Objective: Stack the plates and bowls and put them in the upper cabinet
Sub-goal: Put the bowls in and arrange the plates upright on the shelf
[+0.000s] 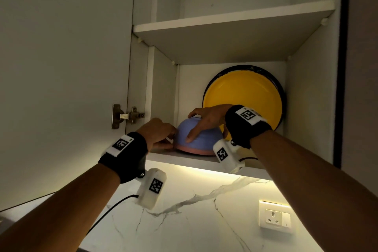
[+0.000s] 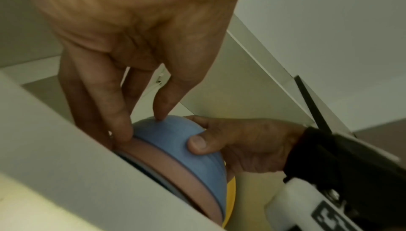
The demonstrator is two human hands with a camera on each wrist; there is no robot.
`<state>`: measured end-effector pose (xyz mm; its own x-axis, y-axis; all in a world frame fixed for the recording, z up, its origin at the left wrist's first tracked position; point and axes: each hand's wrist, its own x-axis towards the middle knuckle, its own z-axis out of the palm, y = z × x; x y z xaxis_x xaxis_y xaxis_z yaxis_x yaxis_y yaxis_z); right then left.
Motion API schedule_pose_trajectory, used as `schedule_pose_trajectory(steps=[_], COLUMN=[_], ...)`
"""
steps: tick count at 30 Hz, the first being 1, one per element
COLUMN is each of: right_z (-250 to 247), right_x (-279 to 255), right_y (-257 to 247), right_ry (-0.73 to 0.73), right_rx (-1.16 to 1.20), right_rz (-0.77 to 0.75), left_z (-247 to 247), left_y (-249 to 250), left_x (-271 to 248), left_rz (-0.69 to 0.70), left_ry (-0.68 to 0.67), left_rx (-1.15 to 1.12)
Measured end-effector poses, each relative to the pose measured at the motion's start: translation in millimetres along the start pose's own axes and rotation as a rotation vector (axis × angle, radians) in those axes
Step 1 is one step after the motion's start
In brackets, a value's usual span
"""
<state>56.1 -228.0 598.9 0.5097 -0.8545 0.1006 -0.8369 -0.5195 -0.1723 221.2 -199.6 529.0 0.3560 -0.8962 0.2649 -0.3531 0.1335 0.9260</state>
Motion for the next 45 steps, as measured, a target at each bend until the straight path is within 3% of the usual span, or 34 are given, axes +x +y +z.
schedule_pose_trajectory(steps=[13,19,27,34,41,45], right_z=[5,-3,-1,-1,-12,-24], right_x=[8,4,2,24,35,32], right_y=[-5,7,17,4,2,2], right_ry=[-0.046,-0.015,-0.084,-0.06,-0.098,-0.133], right_rx=[-0.062,-0.086,-0.016,-0.026,-0.006,-0.043], right_rz=[-0.025,0.009,0.116,0.07,0.039,0.039], left_z=[-2,-6,-12,-9,-21,-20], left_y=[2,3,-7,-10,-3,3], left_x=[3,-6,-18,-7,-4,-8], left_rz=[0.018,-0.004,0.076,0.129,0.267,0.345], left_ry=[0.03,0.016,-0.083,-0.052,0.008,-0.042], left_rx=[0.244,0.198,0.444,0.696,0.831,0.91])
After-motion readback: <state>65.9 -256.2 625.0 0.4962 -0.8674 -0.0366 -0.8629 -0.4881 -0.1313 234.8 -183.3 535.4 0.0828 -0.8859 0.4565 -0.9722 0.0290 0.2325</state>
